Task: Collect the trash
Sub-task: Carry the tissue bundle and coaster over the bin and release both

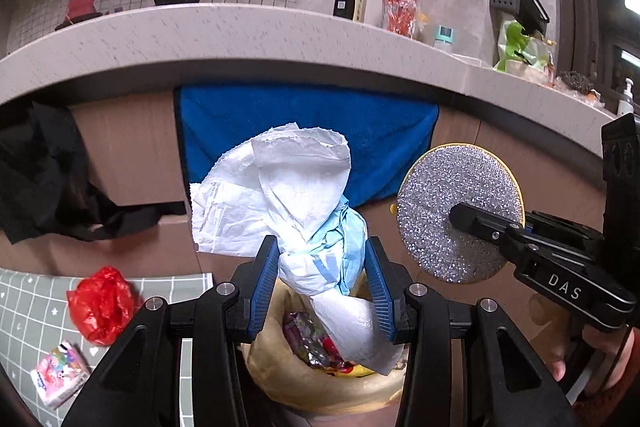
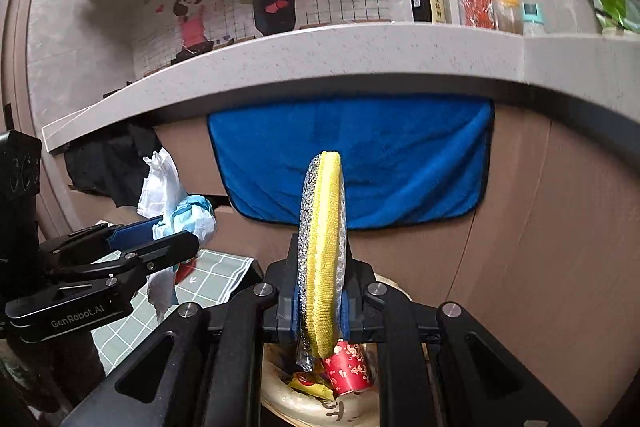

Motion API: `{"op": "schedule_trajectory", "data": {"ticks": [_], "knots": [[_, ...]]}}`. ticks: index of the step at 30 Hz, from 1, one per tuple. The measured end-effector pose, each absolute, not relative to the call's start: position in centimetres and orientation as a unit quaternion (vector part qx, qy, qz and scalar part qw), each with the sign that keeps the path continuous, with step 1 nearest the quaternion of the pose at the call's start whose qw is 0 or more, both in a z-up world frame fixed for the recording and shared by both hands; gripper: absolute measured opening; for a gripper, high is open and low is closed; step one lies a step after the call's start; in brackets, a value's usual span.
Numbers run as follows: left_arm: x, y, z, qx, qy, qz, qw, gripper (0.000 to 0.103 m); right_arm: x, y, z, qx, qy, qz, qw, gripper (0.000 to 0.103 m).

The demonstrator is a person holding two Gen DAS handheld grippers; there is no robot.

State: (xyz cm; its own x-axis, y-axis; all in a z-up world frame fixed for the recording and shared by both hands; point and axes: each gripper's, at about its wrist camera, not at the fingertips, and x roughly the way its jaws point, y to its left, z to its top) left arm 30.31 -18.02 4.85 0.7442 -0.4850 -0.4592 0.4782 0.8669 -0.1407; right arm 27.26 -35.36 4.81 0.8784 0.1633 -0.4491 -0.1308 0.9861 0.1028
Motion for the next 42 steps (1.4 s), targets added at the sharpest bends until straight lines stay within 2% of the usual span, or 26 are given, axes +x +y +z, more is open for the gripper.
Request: {"op": "schedule_trajectory", "data": {"ticks": [11,27,29,31,32,35,42], "knots": [[33.2,-18.6,1.9,-0.015,0.279,-0.252,0.926,0.044,29.6,-36.3,2.2,0.051,0.262,0.072,0.961,0.013],[35.5,-19.0,0.5,-0.039,0.303,-0.267,0.914,0.045,32.3,-36.3,0.1,0.053,0.290,0.055,0.954,0.014],[36.6,-19.1,0.4,-0.057,0.315,-0.303,0.898,0.046,32.8,-36.5,-0.3,0.053,0.296,0.050,0.953,0.020],[37.8,-19.1,0.2,-0.079,0.334,-0.327,0.880,0.053,33.3,-37.1,-1.0,0.069,0.311,0.043,0.947,0.044],[38.4,-19.0,0.0,-0.086,0.340,-0.336,0.874,0.057,33.4,-37.3,-1.3,0.076,0.314,0.042,0.946,0.047],[39.3,-18.0,-0.3,-0.099,0.361,-0.329,0.867,0.061,33.0,-37.7,-2.0,0.084,0.322,0.036,0.942,0.048],[38.3,-13.9,-0.1,-0.120,0.363,-0.303,0.873,0.062,32.2,-37.7,-2.0,0.089,0.329,0.024,0.940,0.048]]}}
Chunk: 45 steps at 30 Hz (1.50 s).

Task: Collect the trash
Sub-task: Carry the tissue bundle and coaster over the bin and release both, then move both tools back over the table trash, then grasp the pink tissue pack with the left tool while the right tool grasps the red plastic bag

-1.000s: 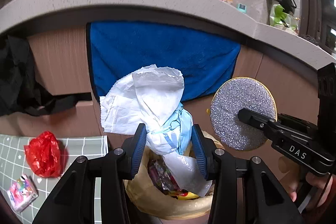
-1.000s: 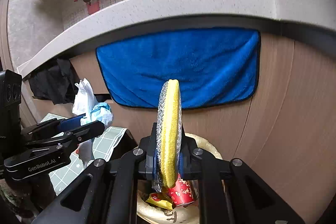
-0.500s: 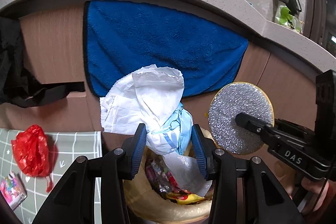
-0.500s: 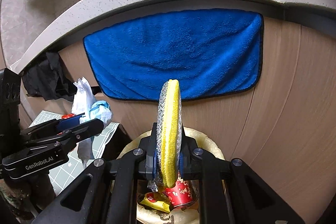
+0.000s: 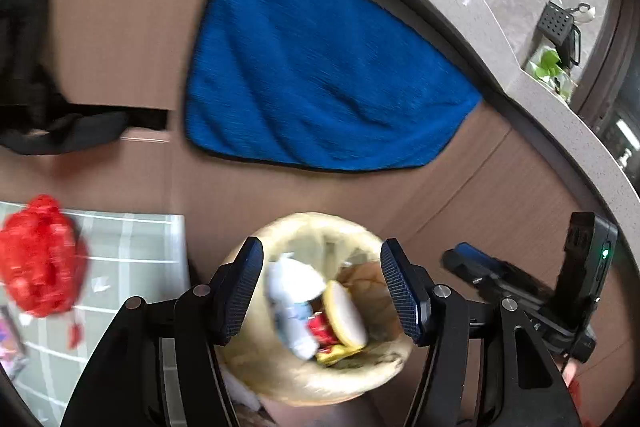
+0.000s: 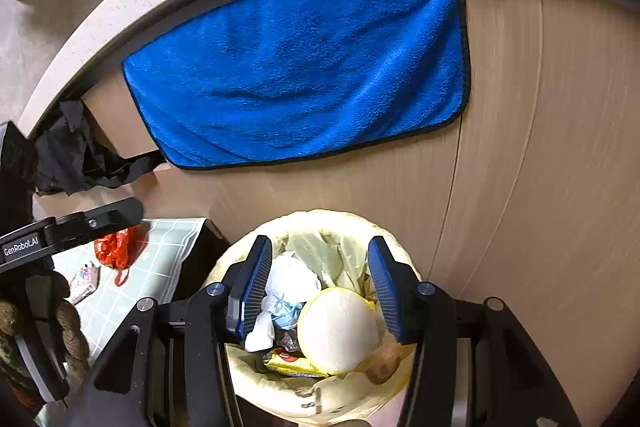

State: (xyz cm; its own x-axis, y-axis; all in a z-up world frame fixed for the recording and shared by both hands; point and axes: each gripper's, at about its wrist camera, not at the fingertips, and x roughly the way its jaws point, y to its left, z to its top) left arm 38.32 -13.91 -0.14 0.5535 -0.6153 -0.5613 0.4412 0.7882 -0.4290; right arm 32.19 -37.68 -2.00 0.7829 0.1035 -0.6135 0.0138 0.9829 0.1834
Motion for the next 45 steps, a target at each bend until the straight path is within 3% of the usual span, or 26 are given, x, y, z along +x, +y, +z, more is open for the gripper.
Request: {"op": "schedule_trajectory", "data": {"ticks": [7,14,20,32,39,45], "knots": [[35.7,-4.7,1.3,-0.081,0.328,-0.222,0.915,0.062,30.8,-34.3,-0.2,0.068,0.296,0.044,0.952,0.048],[33.0,8.0,3.5,-0.103,0.285,-0.122,0.945,0.062,32.0,-26.5,0.5,0.067,0.259,0.133,0.954,0.051],[31.3,15.5,1.6,-0.083,0.286,-0.107,0.949,0.062,34.4,-17.3,-1.3,0.041,0.276,0.204,0.938,0.052],[31.4,20.3,-5.1,-0.105,0.333,-0.144,0.926,0.062,41.9,-7.1,-6.2,0.032,0.339,0.183,0.922,0.057],[30.5,23.4,-5.7,-0.130,0.332,-0.144,0.923,0.062,45.7,-6.1,-9.4,0.083,0.396,0.159,0.900,0.062],[30.8,24.3,-6.6,-0.146,0.337,-0.140,0.919,0.062,45.0,-2.1,-10.0,0.034,0.406,0.210,0.889,0.064]]}}
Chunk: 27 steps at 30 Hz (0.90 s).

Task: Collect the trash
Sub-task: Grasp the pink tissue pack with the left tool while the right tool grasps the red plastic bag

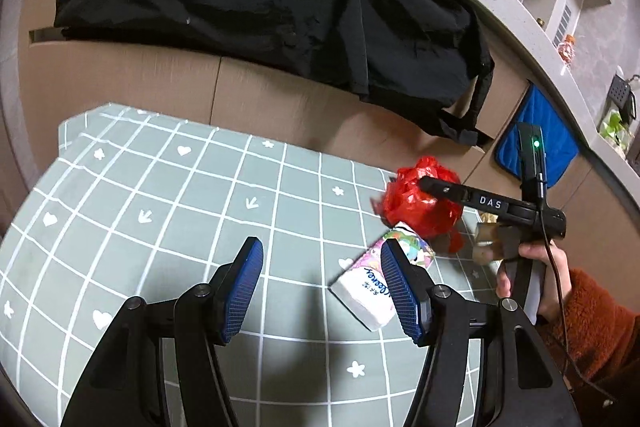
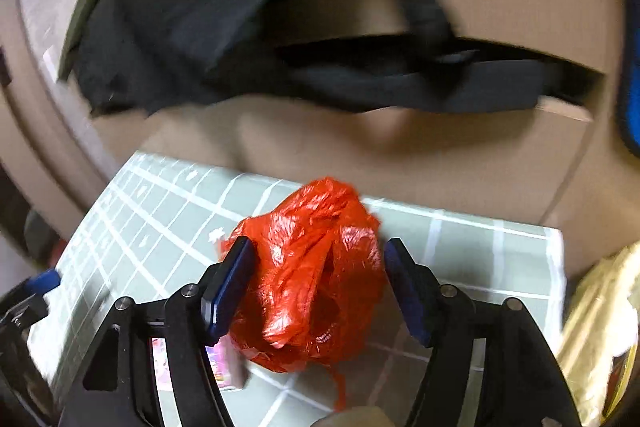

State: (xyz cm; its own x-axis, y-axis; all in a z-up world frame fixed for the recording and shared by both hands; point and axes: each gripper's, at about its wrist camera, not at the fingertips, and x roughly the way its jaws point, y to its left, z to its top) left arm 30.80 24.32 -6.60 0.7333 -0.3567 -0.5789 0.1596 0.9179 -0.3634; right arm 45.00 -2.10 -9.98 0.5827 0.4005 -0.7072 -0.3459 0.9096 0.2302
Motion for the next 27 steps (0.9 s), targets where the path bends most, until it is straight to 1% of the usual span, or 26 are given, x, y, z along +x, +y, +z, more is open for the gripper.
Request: {"op": "schedule_trajectory", "data": {"ticks": [2,3,4,7,11,15,20,23,27], "knots": [[30.9,23.5,-6.9,-0.144,0.345,-0.155,0.914,0.063,44.8,-1.3,-10.1,0.036,0.423,0.243,0.872,0.062],[31.0,23.1,-7.1,-0.141,0.349,-0.161,0.912,0.063,44.6,-1.0,-10.2,0.036,0.428,0.253,0.867,0.056],[31.2,22.3,-7.3,-0.136,0.358,-0.175,0.907,0.063,44.1,-0.9,-9.9,0.029,0.424,0.253,0.869,0.052],[31.8,20.3,-8.2,-0.109,0.377,-0.200,0.898,0.064,41.9,-1.4,-8.1,-0.006,0.385,0.216,0.897,0.050],[33.2,18.3,-9.1,-0.093,0.398,-0.206,0.889,0.066,38.5,-4.6,-5.5,0.002,0.350,0.222,0.910,0.050],[34.4,17.0,-9.4,-0.080,0.397,-0.202,0.892,0.067,35.3,-8.5,-4.2,0.007,0.342,0.216,0.915,0.050],[35.6,15.1,-10.8,-0.048,0.430,-0.198,0.880,0.069,33.4,-12.5,-4.2,0.046,0.344,0.194,0.917,0.051],[36.0,14.8,-10.9,-0.048,0.442,-0.194,0.874,0.069,32.6,-14.5,-4.8,0.073,0.351,0.190,0.914,0.051],[36.1,14.1,-11.3,-0.034,0.453,-0.181,0.872,0.069,32.0,-15.1,-5.7,0.092,0.361,0.190,0.908,0.052]]}}
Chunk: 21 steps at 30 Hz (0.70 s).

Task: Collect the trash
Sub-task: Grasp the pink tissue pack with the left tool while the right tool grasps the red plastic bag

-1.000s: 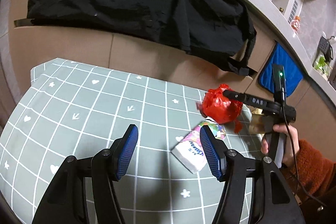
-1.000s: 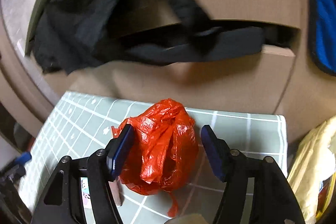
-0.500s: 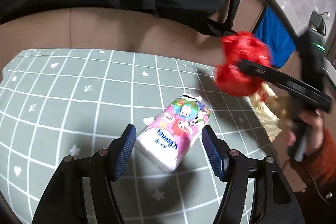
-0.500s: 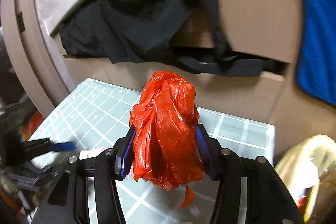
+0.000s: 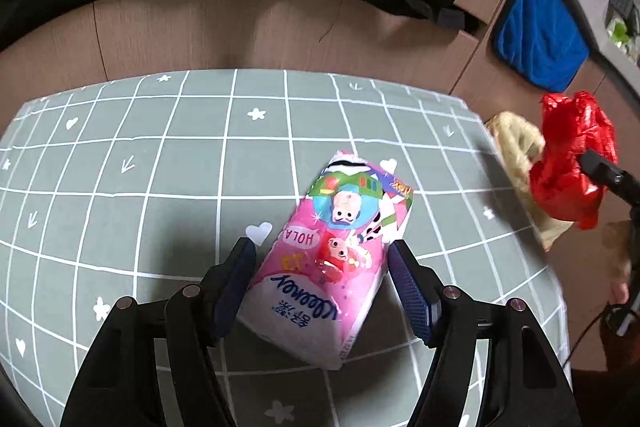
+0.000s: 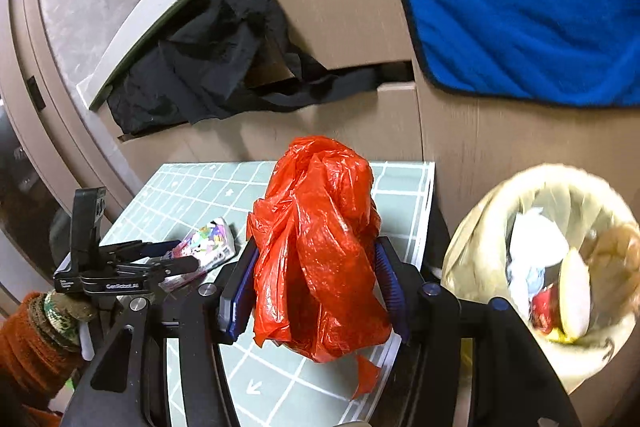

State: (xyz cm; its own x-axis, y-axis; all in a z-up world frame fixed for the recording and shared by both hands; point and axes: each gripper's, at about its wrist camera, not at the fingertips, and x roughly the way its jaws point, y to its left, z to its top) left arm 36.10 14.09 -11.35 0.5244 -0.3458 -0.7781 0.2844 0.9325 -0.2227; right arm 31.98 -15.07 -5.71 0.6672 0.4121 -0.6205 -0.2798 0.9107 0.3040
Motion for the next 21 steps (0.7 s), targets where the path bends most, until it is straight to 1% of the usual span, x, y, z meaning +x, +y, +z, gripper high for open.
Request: {"op": "schedule_trajectory", "data": {"ticks": [10,12,15,21], "knots": [[36.2,13.7,-11.3,-0.032,0.473,-0.147,0.868,0.067,30.6,-14.1,-6.9,0.088,0.378,0.209,0.898,0.053],[36.1,13.5,-11.2,-0.033,0.478,-0.136,0.867,0.063,30.4,-13.9,-6.9,0.086,0.378,0.211,0.897,0.053],[35.5,13.7,-10.6,-0.043,0.467,-0.122,0.875,0.047,30.0,-13.8,-6.5,0.083,0.376,0.214,0.898,0.053],[33.7,14.4,-6.8,-0.087,0.408,-0.105,0.903,0.044,29.3,-13.8,-5.3,0.074,0.362,0.219,0.903,0.053]]}}
